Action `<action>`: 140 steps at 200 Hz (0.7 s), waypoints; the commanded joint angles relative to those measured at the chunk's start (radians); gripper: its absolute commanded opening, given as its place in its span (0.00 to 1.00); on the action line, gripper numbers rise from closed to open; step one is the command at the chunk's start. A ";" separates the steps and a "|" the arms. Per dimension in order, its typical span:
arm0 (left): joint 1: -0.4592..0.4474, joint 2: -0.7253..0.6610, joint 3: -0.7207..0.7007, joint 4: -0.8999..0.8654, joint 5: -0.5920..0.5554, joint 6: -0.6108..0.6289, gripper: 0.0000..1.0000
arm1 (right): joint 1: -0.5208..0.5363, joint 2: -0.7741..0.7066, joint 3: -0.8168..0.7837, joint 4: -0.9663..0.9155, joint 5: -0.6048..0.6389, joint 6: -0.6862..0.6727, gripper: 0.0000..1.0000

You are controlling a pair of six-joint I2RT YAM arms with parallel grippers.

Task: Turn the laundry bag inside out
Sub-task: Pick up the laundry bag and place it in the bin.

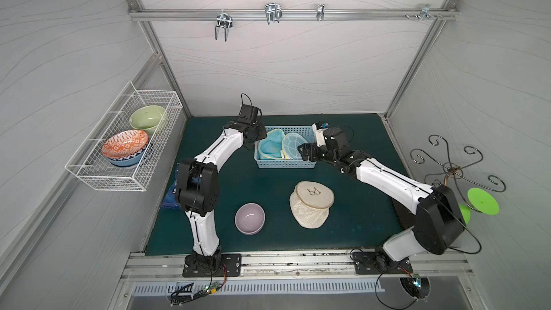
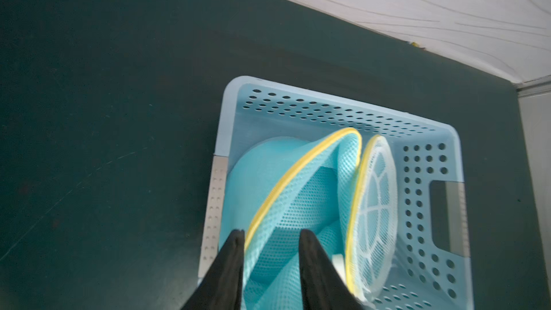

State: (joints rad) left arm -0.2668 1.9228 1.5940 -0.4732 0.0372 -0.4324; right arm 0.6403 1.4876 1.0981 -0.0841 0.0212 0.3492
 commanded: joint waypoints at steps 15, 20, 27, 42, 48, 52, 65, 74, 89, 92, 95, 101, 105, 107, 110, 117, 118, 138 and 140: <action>0.008 0.052 0.052 0.007 -0.007 0.039 0.35 | 0.004 -0.080 -0.040 0.033 -0.035 0.010 0.93; 0.008 0.058 0.052 0.005 -0.003 0.042 0.35 | 0.006 -0.092 -0.049 0.040 -0.038 0.011 0.93; 0.006 0.064 0.051 0.004 0.006 0.038 0.35 | 0.007 -0.110 -0.064 0.051 -0.037 0.011 0.95; 0.003 0.069 0.038 0.020 0.030 0.032 0.34 | 0.009 -0.136 -0.078 0.053 -0.030 0.009 0.99; 0.000 0.071 0.033 0.024 0.035 0.031 0.34 | 0.010 -0.143 -0.077 0.048 -0.016 0.010 0.99; -0.001 0.073 0.032 0.027 0.041 0.030 0.34 | 0.009 -0.146 -0.079 0.047 -0.014 0.004 0.99; -0.011 0.079 0.030 0.031 0.039 0.034 0.34 | 0.014 -0.161 -0.086 0.043 0.018 0.002 0.99; -0.015 0.088 0.039 0.024 0.037 0.037 0.34 | 0.014 -0.176 -0.102 0.057 0.035 0.012 0.99; -0.015 0.095 0.045 0.008 0.038 0.029 0.33 | 0.010 -0.191 -0.118 0.072 0.037 0.018 0.99; -0.015 0.092 0.042 0.009 0.041 0.027 0.33 | 0.008 -0.190 -0.116 0.065 0.040 0.026 0.99; -0.015 0.086 0.037 0.011 0.042 0.022 0.33 | 0.006 -0.190 -0.114 0.058 0.042 0.030 0.99; -0.015 0.071 0.021 0.025 0.046 0.013 0.33 | 0.003 -0.187 -0.109 0.046 0.044 0.034 0.99; -0.016 0.060 0.009 0.037 0.044 0.006 0.33 | 0.002 -0.185 -0.106 0.037 0.051 0.039 0.99; -0.017 0.053 0.003 0.042 0.044 0.003 0.34 | 0.002 -0.183 -0.106 0.037 0.054 0.041 0.99; -0.017 0.044 -0.005 0.052 0.041 -0.002 0.34 | 0.002 -0.183 -0.106 0.035 0.056 0.041 0.99; -0.018 0.024 -0.018 0.063 0.031 -0.011 0.35 | 0.002 -0.183 -0.111 0.041 0.057 0.037 0.99; -0.018 0.021 -0.019 0.064 0.029 -0.012 0.35 | 0.002 -0.183 -0.110 0.043 0.055 0.036 0.99; -0.020 -0.008 -0.039 0.086 0.010 -0.008 0.36 | 0.002 -0.187 -0.127 0.070 0.044 0.033 0.99; -0.020 -0.009 -0.037 0.081 0.007 -0.008 0.36 | 0.002 -0.187 -0.128 0.070 0.044 0.034 0.99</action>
State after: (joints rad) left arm -0.2790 1.9732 1.5642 -0.4446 0.0631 -0.4305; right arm 0.6456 1.3174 0.9852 -0.0444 0.0517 0.3706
